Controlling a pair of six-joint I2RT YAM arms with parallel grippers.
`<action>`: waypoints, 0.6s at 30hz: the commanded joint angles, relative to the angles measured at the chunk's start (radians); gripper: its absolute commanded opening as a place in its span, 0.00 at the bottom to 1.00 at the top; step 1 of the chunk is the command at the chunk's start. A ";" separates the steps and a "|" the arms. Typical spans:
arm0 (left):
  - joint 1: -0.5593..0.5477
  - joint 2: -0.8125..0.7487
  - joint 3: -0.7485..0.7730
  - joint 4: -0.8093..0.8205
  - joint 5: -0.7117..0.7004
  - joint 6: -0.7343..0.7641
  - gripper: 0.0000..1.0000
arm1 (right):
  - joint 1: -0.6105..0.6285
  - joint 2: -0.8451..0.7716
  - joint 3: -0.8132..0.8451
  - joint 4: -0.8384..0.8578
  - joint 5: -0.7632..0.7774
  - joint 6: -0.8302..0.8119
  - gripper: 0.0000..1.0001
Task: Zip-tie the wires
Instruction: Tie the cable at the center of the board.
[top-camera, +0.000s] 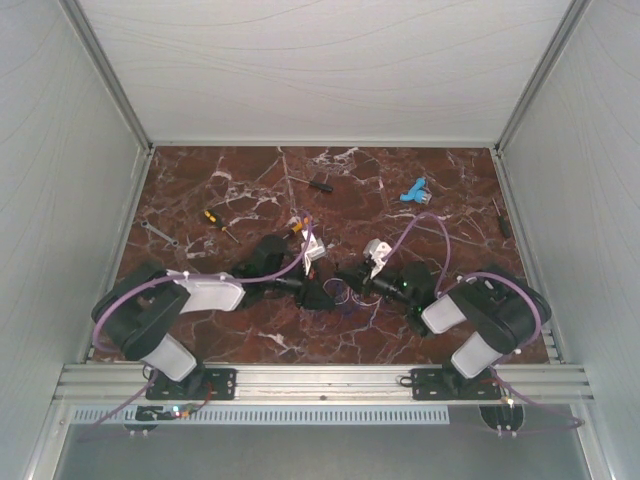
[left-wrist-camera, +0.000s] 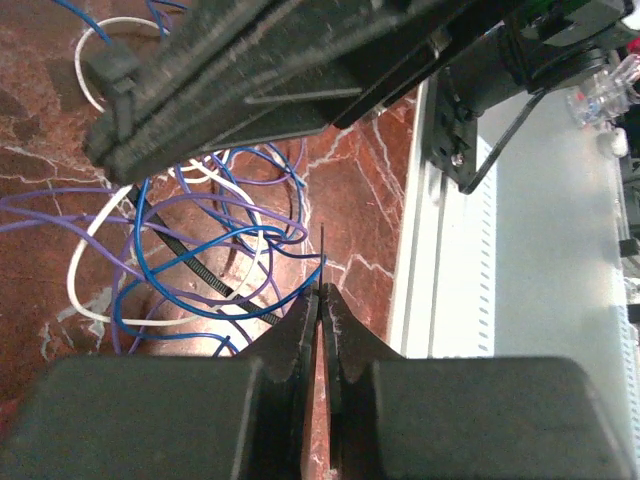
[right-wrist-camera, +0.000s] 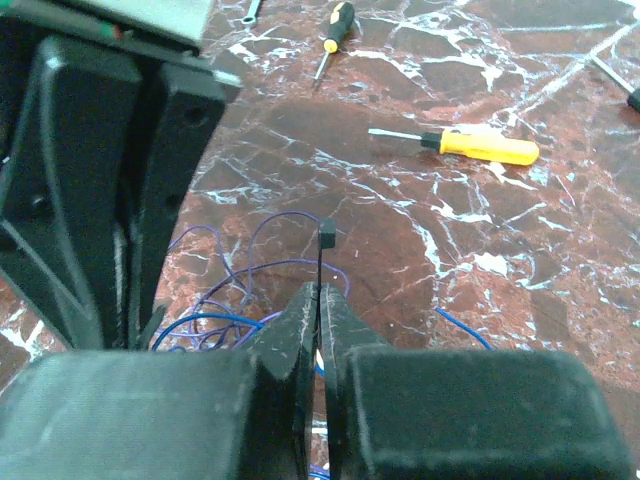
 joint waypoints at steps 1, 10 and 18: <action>0.016 0.005 0.019 0.032 0.094 -0.014 0.00 | 0.050 -0.014 -0.031 0.152 0.060 -0.166 0.00; 0.016 0.016 0.070 -0.111 0.114 0.027 0.00 | 0.103 -0.040 -0.088 0.218 0.082 -0.348 0.00; 0.017 -0.006 0.066 -0.138 0.120 0.052 0.00 | 0.167 -0.070 -0.120 0.226 0.151 -0.455 0.00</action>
